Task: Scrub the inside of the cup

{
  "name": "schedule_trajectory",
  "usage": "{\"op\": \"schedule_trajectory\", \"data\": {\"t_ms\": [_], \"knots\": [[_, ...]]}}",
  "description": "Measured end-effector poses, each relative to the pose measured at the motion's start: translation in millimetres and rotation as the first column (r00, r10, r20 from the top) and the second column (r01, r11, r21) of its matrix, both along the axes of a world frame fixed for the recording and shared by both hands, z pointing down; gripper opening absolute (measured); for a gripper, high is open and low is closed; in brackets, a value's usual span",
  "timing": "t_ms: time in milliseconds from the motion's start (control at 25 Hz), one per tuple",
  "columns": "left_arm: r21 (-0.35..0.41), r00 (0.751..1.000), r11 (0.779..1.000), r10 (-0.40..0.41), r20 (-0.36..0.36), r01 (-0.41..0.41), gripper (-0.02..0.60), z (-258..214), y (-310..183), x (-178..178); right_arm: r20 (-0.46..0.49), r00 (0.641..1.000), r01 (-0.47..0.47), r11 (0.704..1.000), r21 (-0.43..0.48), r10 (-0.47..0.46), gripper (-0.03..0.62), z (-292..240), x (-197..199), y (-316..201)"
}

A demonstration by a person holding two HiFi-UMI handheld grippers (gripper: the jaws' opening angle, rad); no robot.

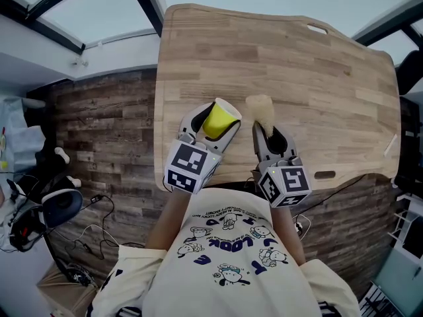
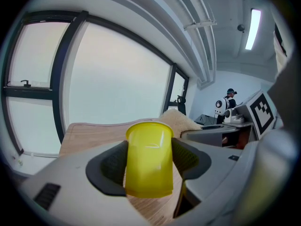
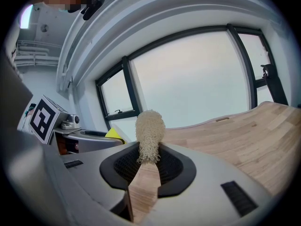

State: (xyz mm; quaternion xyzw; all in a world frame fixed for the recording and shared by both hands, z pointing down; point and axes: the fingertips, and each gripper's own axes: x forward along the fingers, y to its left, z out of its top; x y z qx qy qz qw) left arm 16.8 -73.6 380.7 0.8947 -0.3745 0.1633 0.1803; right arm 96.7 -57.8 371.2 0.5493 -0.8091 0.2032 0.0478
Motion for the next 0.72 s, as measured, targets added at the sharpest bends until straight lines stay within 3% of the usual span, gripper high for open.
{"op": "schedule_trajectory", "data": {"t_ms": [720], "knots": [[-0.002,1.000,1.000,-0.018,0.004,0.018,0.299,2.8,-1.2,0.3,0.000,1.000,-0.016,1.000,0.004,0.016,0.078,0.2,-0.9,0.4]]}}
